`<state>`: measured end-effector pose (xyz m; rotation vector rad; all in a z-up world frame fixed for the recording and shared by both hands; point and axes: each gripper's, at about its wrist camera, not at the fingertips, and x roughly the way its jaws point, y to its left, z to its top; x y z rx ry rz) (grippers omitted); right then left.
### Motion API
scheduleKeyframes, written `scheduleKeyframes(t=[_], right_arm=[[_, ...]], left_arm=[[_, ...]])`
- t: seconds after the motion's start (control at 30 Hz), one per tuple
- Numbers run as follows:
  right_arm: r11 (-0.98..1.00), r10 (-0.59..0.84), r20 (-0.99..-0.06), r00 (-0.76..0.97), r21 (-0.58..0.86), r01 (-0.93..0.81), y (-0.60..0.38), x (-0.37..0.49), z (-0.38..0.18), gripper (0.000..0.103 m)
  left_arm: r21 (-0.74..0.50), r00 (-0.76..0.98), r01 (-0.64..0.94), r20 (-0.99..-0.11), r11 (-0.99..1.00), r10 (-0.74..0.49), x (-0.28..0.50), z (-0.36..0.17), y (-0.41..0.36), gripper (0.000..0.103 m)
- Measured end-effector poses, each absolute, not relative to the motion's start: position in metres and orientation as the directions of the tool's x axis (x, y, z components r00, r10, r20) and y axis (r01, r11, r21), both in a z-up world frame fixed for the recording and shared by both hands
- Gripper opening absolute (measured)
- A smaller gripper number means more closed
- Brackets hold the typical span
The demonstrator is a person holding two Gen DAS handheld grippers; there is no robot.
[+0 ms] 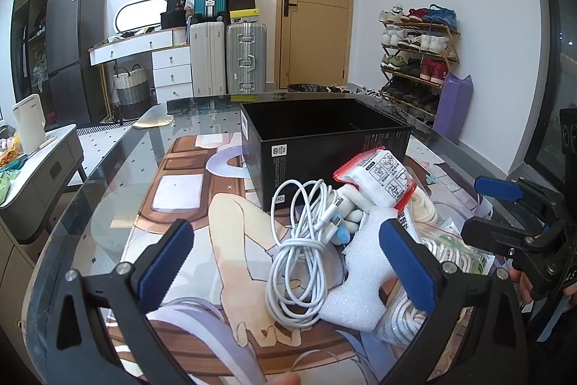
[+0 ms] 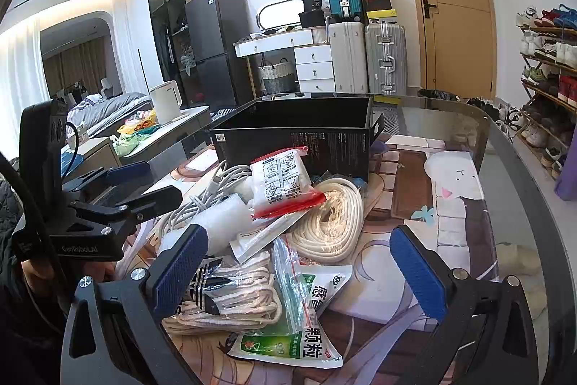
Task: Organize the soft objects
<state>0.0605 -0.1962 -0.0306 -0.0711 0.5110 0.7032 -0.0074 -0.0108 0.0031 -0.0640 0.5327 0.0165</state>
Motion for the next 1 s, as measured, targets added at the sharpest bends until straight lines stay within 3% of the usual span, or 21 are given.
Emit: scheduleKeyframes(t=[1.0], right_arm=[[0.763, 0.602, -0.473, 0.644, 0.102, -0.638, -0.1955, 0.0607, -0.0301, 0.103]], left_arm=[[-0.055, 0.862, -0.031, -0.506, 0.998, -0.002, -0.0083, 0.0037, -0.0109, 0.103]])
